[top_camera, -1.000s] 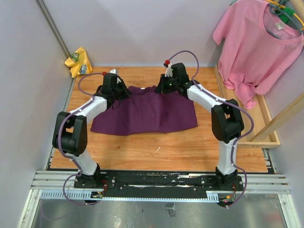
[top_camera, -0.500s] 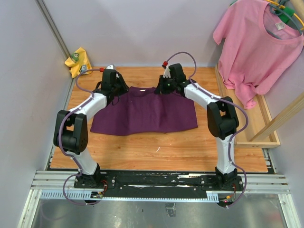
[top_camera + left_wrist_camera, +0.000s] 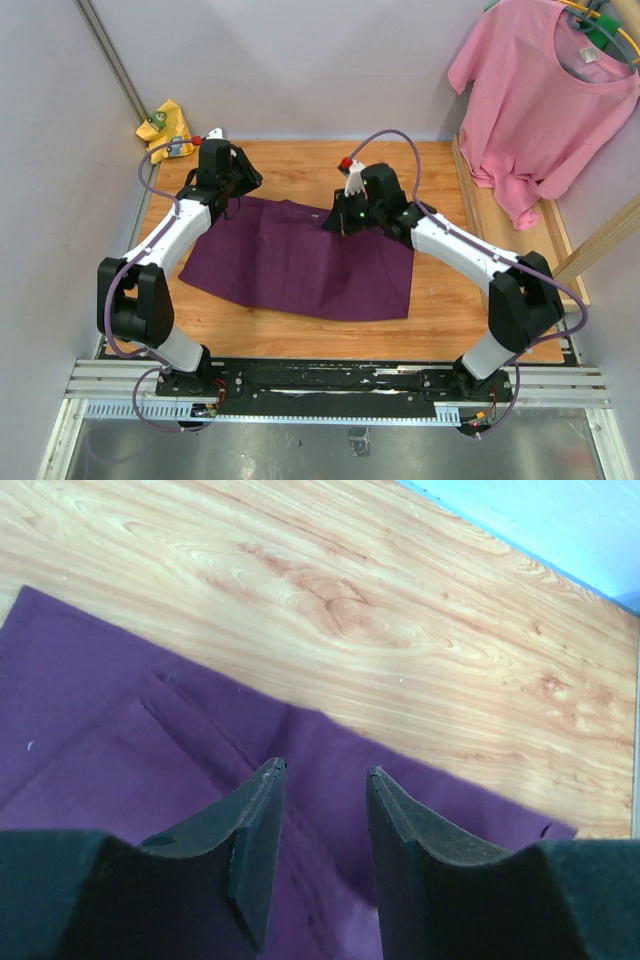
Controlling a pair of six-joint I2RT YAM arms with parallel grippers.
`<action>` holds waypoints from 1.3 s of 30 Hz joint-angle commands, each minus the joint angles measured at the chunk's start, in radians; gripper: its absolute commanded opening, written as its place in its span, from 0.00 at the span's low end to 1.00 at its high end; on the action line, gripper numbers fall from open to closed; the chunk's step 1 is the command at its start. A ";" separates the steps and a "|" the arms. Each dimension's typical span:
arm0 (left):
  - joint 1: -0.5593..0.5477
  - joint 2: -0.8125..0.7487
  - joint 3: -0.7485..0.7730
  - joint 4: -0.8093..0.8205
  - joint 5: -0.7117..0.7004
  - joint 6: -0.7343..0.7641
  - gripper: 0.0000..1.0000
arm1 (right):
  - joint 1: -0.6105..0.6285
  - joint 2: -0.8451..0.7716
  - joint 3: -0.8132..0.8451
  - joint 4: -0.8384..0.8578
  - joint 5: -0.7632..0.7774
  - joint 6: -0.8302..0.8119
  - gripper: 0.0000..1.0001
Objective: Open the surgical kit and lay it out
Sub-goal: Open the surgical kit at the center of the board.
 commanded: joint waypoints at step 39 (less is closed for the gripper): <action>0.003 -0.058 -0.354 0.019 -0.041 -0.102 0.13 | 0.193 0.207 -0.141 0.020 0.135 0.091 0.01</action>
